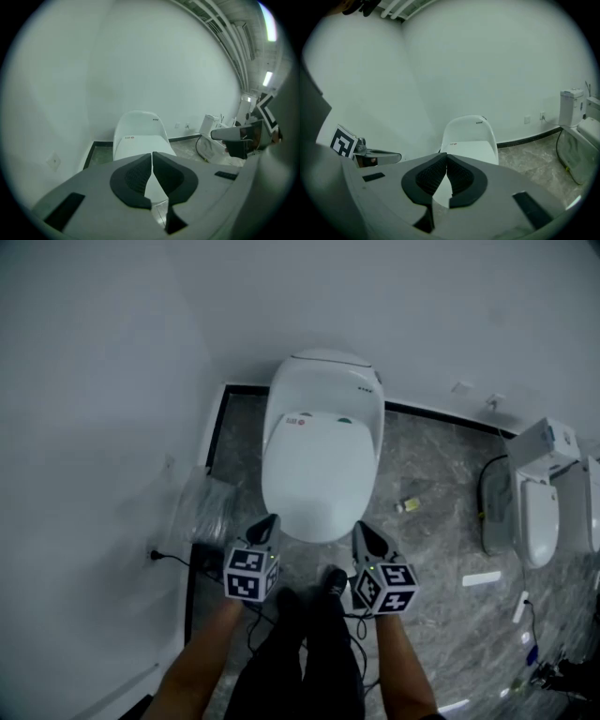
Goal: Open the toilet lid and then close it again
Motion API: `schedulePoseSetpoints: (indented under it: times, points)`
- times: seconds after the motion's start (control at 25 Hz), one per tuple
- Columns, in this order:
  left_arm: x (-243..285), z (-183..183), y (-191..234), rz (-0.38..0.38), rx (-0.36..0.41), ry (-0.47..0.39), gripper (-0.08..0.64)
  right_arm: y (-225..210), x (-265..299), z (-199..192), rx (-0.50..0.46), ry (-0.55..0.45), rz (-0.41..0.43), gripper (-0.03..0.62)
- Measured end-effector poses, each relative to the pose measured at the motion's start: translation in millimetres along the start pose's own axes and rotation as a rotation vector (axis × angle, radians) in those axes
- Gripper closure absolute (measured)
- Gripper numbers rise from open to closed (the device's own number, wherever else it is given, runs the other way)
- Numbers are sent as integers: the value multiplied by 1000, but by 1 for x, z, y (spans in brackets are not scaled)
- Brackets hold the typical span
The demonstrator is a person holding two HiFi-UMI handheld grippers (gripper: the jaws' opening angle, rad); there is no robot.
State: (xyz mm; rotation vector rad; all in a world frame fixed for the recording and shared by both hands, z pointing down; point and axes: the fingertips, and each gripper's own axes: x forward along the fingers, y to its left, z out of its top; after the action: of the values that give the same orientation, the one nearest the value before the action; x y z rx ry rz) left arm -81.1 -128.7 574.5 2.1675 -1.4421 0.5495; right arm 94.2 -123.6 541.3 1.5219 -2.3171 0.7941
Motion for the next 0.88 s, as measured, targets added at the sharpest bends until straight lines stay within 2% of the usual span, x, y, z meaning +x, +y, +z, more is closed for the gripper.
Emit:
schedulePoseSetpoints:
  times: [0.12,0.36,0.64,0.76,0.88]
  points:
    - [19,-38,5,-10,-41,43,531,-12,16,-35,17,39,-23,580]
    - [55,-95,15,-34,-70,122,498,-39,50,-96,73,107,-68,566]
    - [84,-152,31,-52,-115,201,432,-63,79,-157,140,167,-108,415]
    - [90,-173,32,-66,-150,231,383,-72,85,-176,170,186,-120,391]
    - [95,-187,29,-84,-160,257,332,-81,92,-187,213,188,-129,340]
